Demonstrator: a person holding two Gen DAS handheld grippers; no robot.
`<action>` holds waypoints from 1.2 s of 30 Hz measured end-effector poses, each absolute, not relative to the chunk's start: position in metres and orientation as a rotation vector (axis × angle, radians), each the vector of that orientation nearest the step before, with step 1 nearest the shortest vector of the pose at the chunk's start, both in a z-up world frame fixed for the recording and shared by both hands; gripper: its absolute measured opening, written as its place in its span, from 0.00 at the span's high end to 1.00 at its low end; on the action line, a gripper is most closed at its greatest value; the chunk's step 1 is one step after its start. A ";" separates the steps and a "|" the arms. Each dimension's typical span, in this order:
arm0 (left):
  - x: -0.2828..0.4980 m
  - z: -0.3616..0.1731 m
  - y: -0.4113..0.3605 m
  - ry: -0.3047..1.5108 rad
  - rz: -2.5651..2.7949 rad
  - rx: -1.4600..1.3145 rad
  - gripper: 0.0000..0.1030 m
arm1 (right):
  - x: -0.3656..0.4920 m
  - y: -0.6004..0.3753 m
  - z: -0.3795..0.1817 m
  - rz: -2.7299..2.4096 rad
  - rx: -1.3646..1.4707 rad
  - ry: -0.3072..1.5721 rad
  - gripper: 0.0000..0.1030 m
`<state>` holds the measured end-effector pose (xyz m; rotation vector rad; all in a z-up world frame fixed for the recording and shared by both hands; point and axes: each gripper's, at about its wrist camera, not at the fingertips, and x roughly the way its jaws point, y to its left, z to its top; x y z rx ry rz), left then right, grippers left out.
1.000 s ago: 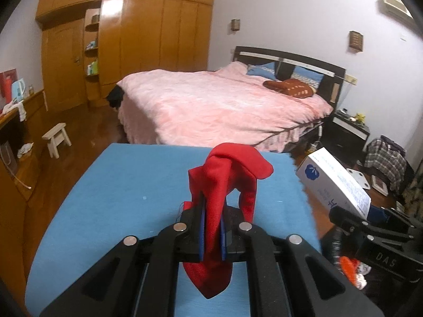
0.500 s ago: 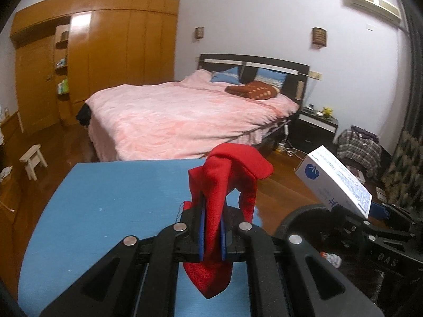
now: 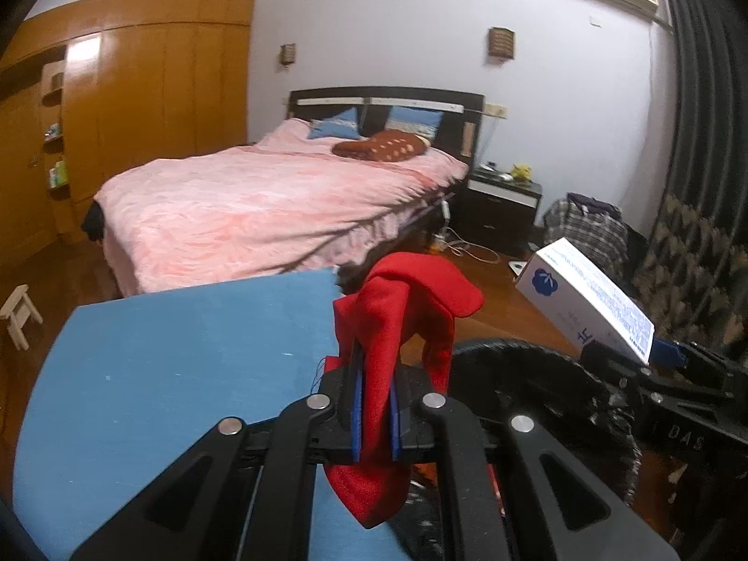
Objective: Collect trash
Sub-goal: 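Carry the red sock and white box over the bin with both grippers, then open both grippers to drop the red sock and white box into the bin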
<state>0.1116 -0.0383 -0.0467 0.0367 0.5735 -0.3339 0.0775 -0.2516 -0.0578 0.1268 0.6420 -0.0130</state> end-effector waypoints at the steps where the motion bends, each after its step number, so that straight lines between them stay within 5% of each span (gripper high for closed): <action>1: 0.111 -0.049 -0.043 0.576 -0.344 0.042 0.92 | 0.075 -0.257 -0.060 -0.025 0.130 0.643 0.39; 25: 0.125 -0.102 -0.123 0.717 -0.532 0.109 0.88 | 0.067 -0.319 -0.120 -0.143 0.200 0.739 0.42; 27: 0.127 -0.107 -0.125 0.739 -0.546 0.103 0.76 | 0.071 -0.321 -0.125 -0.150 0.205 0.753 0.42; 31: 0.129 -0.109 -0.124 0.739 -0.537 0.096 0.67 | 0.070 -0.324 -0.126 -0.174 0.204 0.747 0.26; 36: 0.125 -0.099 -0.115 0.690 -0.526 0.097 0.34 | 0.066 -0.330 -0.122 -0.196 0.214 0.727 0.10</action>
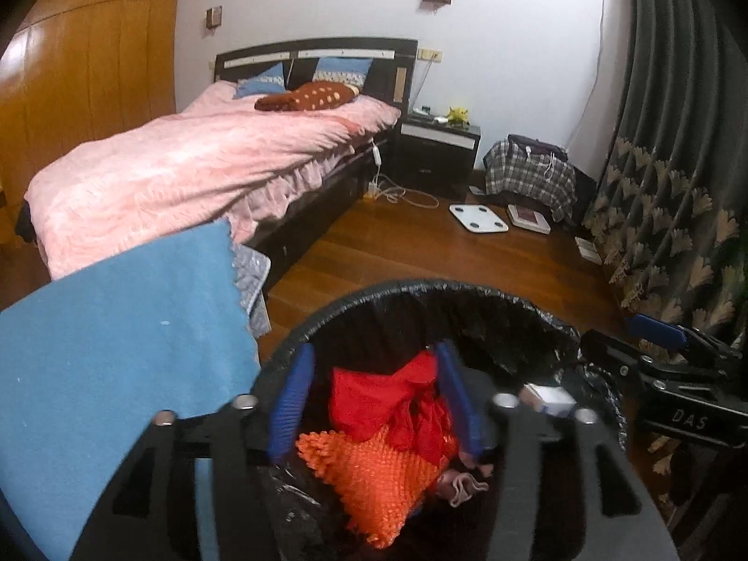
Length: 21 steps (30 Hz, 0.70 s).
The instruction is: Collect trash
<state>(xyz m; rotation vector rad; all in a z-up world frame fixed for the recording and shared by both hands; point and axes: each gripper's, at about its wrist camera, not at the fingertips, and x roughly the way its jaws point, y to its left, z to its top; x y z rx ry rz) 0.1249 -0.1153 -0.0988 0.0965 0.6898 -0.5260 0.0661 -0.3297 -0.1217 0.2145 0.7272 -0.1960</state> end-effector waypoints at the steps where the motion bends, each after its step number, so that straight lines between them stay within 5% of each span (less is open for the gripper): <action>1: 0.124 -0.097 -0.113 0.683 -0.523 0.096 0.29 | 0.065 -0.330 -0.121 -0.197 0.220 0.726 0.08; 11: 0.110 -0.063 -0.086 0.615 -0.488 0.064 0.06 | 0.049 -0.317 -0.089 -0.147 0.221 0.692 0.06; 21: 0.082 -0.043 -0.056 0.606 -0.414 0.061 0.06 | 0.028 -0.292 -0.047 -0.102 0.186 0.648 0.05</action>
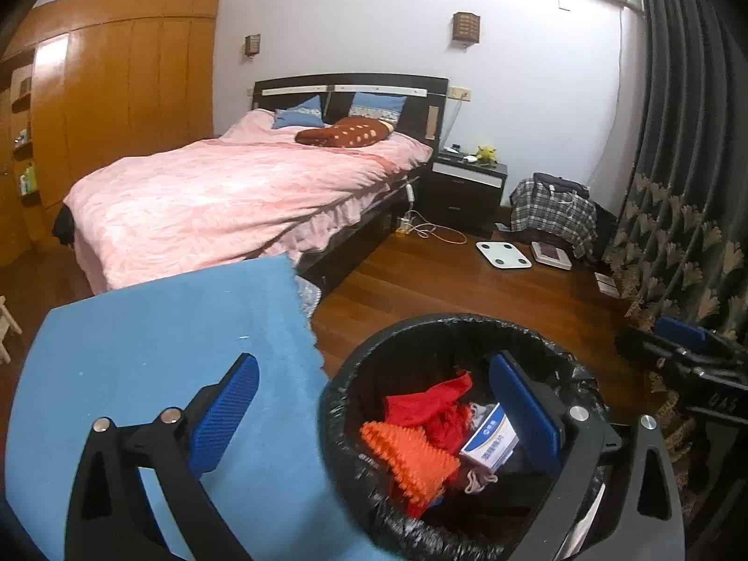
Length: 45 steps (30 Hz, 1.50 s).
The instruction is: Collect trash
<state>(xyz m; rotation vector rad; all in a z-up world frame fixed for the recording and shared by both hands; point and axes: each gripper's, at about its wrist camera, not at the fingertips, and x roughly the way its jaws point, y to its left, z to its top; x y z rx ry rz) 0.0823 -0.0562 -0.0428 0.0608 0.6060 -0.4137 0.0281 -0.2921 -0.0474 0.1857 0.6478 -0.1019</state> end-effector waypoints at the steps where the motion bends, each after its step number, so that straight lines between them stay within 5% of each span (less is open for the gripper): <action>1: 0.079 -0.041 -0.053 0.605 -0.408 0.061 0.06 | 0.026 -0.288 -0.044 -0.097 0.179 0.644 0.05; 45: 0.021 0.002 0.011 0.497 -0.288 0.029 0.06 | 0.000 -0.199 0.005 0.063 0.040 0.597 0.05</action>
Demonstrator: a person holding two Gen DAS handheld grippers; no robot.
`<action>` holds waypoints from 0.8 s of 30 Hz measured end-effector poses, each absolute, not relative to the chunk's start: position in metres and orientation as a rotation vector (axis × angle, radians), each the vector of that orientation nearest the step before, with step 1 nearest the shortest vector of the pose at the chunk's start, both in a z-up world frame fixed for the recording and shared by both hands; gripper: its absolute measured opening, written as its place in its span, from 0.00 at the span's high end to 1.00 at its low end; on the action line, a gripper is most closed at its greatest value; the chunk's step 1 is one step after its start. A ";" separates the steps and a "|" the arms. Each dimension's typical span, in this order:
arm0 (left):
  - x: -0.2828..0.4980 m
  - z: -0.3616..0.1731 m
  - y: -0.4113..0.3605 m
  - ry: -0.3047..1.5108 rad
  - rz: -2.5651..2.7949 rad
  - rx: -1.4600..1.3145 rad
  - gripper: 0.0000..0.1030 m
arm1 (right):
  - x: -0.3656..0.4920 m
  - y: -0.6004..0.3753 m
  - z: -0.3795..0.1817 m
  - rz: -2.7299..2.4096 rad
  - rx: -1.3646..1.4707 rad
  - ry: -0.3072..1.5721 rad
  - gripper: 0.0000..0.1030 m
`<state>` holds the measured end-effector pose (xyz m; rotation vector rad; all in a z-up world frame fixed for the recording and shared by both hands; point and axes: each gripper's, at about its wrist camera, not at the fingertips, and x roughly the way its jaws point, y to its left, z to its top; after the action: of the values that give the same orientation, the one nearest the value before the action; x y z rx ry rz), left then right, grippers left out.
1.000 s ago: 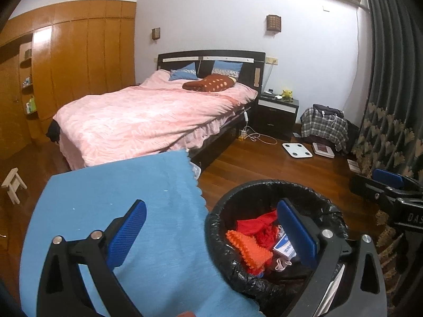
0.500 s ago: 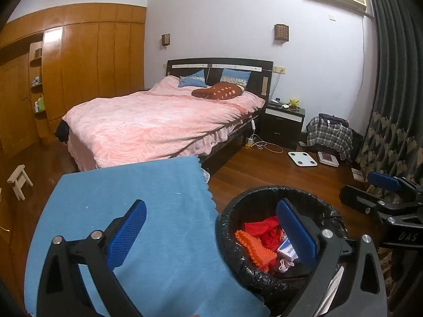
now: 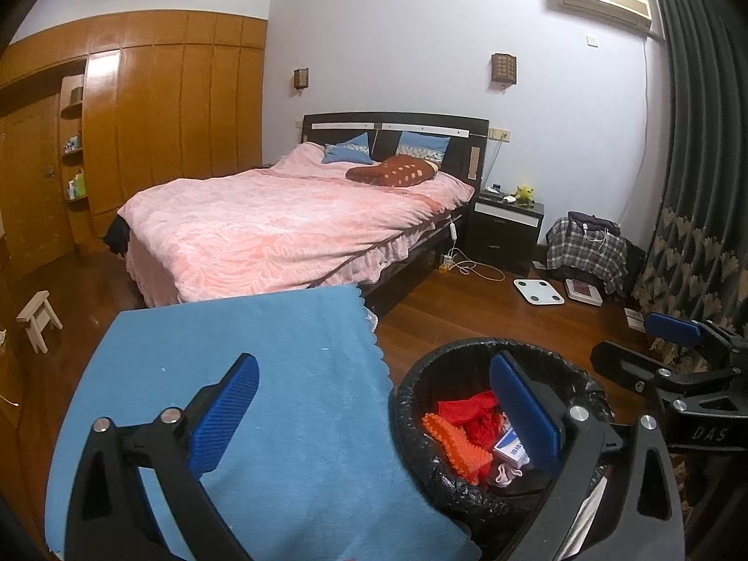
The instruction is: Collect trash
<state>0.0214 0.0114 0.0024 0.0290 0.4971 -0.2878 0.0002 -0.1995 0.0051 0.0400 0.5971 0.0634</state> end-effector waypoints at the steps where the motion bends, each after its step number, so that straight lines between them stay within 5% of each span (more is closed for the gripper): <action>1: 0.022 0.003 0.012 0.497 -0.287 0.028 0.06 | 0.000 -0.200 0.005 0.063 0.040 0.598 0.05; 24: 0.022 0.004 0.013 0.500 -0.286 0.032 0.06 | 0.000 -0.200 0.005 0.064 0.046 0.601 0.05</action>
<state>0.0220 0.0135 0.0037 0.0321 0.4995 -0.2856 0.0003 -0.2002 0.0050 0.0456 0.6009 0.0641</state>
